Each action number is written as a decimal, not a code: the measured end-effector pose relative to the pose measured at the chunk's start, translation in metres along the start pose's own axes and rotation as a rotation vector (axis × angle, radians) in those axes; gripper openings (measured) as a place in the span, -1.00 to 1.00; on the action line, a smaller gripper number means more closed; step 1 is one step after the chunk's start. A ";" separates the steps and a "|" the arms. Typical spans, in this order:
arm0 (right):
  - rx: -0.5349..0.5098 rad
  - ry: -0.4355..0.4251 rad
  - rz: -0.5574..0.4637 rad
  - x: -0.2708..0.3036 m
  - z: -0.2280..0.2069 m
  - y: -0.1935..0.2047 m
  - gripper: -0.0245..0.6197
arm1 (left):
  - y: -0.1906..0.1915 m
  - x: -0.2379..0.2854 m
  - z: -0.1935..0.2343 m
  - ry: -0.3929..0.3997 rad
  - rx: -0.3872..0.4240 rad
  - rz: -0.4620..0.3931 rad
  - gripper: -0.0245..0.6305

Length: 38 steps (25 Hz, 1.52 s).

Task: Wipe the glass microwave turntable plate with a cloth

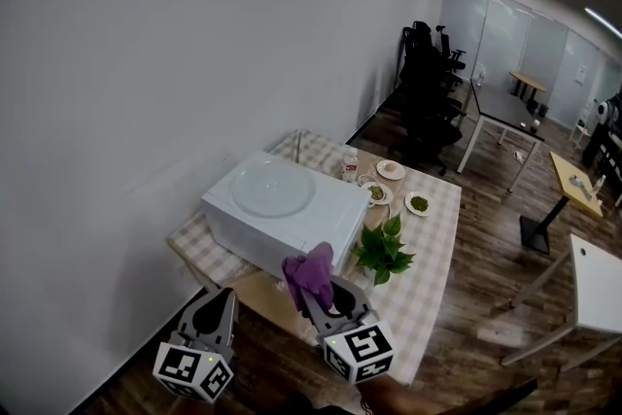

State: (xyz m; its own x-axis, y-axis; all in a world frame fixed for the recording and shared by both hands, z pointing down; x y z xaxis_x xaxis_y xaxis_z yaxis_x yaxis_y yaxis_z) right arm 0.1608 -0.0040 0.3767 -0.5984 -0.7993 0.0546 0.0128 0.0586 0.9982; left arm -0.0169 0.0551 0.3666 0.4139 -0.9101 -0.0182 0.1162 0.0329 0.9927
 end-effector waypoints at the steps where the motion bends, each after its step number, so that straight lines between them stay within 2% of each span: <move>1: 0.001 -0.002 0.000 0.002 -0.006 0.000 -0.58 | 0.001 0.008 0.001 -0.002 -0.001 0.005 -0.90; 9: 0.008 -0.019 -0.007 0.022 -0.044 0.005 -0.58 | 0.008 0.059 0.004 -0.007 0.011 0.035 -0.90; 17: 0.018 -0.008 -0.017 0.039 -0.063 -0.002 -0.58 | 0.004 0.083 0.014 0.000 0.021 0.048 -0.90; 25: 0.006 0.052 0.000 0.074 -0.073 0.001 -0.58 | 0.010 0.110 0.052 0.041 0.009 0.045 -0.90; 38: -0.003 0.192 0.012 0.157 -0.070 -0.004 -0.58 | 0.003 0.152 0.152 0.133 0.001 0.044 -0.90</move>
State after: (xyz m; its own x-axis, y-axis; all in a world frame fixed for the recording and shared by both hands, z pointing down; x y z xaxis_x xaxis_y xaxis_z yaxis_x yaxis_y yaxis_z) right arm 0.1229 -0.1715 0.3834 -0.4345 -0.8980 0.0700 0.0213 0.0675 0.9975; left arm -0.0912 -0.1464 0.3847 0.5349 -0.8448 0.0100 0.0946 0.0717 0.9929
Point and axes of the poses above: the fingertips, and each gripper's own axes: x forward along the fingers, z to its left, y out of its underside, the point moved 5 cm from there along -x, backward along the fingers, and after that the axes turned 6 degrees about y, right-handed, at the moved point
